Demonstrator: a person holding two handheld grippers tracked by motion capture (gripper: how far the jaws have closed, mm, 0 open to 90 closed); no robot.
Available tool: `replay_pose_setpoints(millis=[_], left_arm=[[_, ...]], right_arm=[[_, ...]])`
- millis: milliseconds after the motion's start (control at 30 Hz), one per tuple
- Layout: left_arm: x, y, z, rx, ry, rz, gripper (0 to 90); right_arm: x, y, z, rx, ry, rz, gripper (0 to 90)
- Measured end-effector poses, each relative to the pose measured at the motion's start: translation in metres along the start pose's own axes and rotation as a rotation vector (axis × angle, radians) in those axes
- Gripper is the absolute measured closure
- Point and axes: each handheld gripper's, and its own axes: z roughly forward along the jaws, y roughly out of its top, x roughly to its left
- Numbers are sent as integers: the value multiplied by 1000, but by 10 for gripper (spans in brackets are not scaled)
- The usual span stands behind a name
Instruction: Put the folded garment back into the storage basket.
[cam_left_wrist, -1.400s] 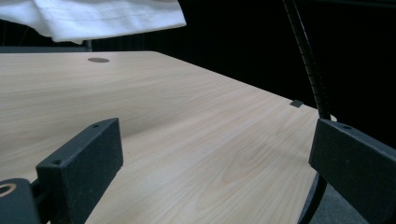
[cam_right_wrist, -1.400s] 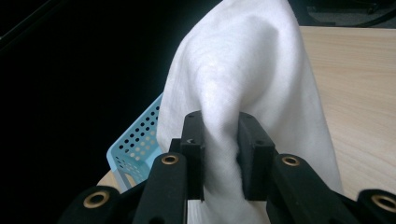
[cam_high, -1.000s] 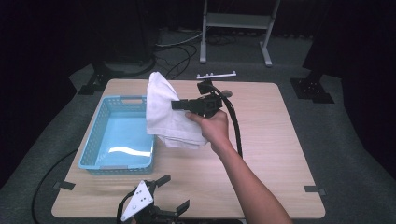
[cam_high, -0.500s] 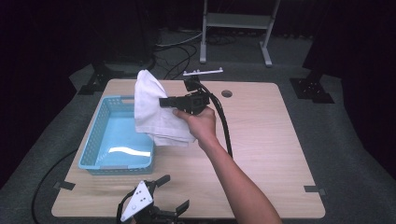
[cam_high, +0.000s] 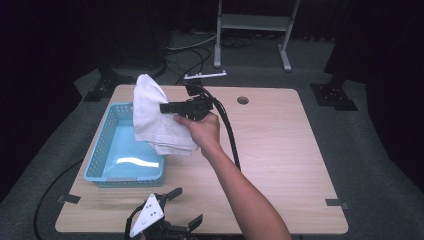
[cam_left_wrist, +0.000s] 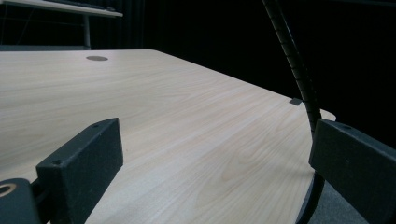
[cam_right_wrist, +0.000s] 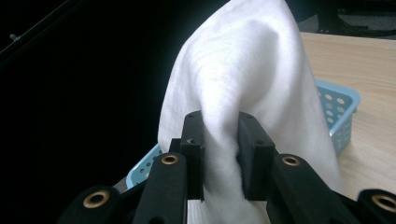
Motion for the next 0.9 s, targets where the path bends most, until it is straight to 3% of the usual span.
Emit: replay_pose_setpoints(millis=[900], left_arm=[[0, -1, 0, -2, -2, -6, 25]], right_arm=[[21, 7, 41, 40, 25, -38, 747]])
